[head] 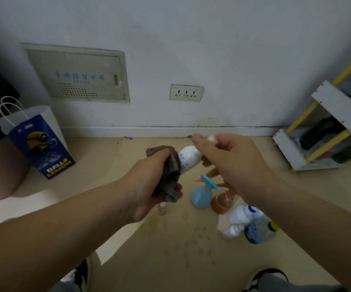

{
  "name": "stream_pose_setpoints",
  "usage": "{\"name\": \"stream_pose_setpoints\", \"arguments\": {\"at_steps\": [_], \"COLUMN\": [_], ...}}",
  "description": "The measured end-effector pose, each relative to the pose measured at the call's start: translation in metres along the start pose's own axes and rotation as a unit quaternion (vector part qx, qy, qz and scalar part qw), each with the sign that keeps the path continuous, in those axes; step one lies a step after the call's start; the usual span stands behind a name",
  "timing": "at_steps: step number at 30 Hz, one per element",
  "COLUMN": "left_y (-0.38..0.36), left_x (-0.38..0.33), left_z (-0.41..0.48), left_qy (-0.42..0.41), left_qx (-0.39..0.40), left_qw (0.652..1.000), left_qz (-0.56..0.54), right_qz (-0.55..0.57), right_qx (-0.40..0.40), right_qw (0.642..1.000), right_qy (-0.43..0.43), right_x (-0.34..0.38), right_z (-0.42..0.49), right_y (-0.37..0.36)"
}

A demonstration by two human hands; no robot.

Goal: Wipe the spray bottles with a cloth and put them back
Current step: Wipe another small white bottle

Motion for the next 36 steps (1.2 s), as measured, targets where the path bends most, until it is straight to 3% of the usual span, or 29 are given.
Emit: {"name": "stream_pose_setpoints", "arguments": {"at_steps": [3,7,9,11,14,16,18,21,23,25,26,29,31,33,36], "left_y": [0.007,0.004,0.006,0.005,0.006,0.008,0.01,0.011,0.012,0.011,0.013,0.018,0.016,0.019,0.027], "left_x": [-0.009,-0.016,-0.015,-0.007,-0.005,-0.009,-0.012,-0.015,-0.021,-0.024,-0.023,-0.011,-0.009,-0.009,-0.004], "left_z": [0.003,-0.009,-0.011,-0.015,-0.015,-0.014,-0.014,-0.018,-0.024,-0.026,-0.025,-0.011,-0.008,-0.006,-0.008], "left_qy": [-0.108,-0.227,-0.197,-0.105,-0.025,-0.011,-0.017,-0.113,-0.251,-0.346,-0.331,-0.117,-0.019,0.027,0.093], "left_qx": [-0.089,-0.107,-0.096,-0.04,0.041,0.069,0.047,-0.065,-0.136,-0.131,-0.121,-0.021,0.061,0.1,0.117], "left_qw": [0.986,0.952,0.969,0.994,0.992,0.986,0.989,0.99,0.957,0.919,0.926,0.992,0.991,0.993,0.985], "left_qz": [0.088,0.177,0.113,-0.01,-0.119,-0.152,-0.137,-0.047,0.059,0.137,0.134,-0.051,-0.118,-0.057,0.091], "right_qz": [-0.073,-0.019,0.022,0.04,0.063,0.077,0.077,0.082,0.118,0.164,0.175,0.146,0.131,0.112,0.0], "right_qx": [0.006,0.031,0.032,0.017,0.007,0.013,0.026,0.075,0.11,0.117,0.111,0.081,0.062,0.038,0.012], "right_qw": [0.996,0.99,0.989,0.99,0.989,0.987,0.986,0.974,0.959,0.95,0.95,0.968,0.975,0.983,0.999], "right_qy": [-0.05,-0.134,-0.143,-0.132,-0.135,-0.14,-0.146,-0.199,-0.233,-0.24,-0.232,-0.187,-0.166,-0.137,-0.051], "right_x": [-0.004,-0.017,-0.018,-0.017,-0.017,-0.019,-0.022,-0.029,-0.032,-0.029,-0.028,-0.027,-0.028,-0.027,-0.023], "right_z": [0.005,0.008,0.007,0.007,0.006,0.004,0.002,-0.002,-0.004,-0.003,-0.002,-0.001,0.001,0.004,0.008], "right_y": [0.004,0.002,0.0,0.002,0.002,-0.002,-0.007,-0.018,-0.022,-0.02,-0.018,-0.015,-0.014,-0.007,0.009]}}
Point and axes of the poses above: each hand's wrist, its own z-axis towards the middle knuckle, its own y-axis out of the back of the hand, x = y × z, the point moved 4 cm from there along z, towards the middle knuckle, and after that the axes turned 2 degrees about -z, right-handed, at the moved point
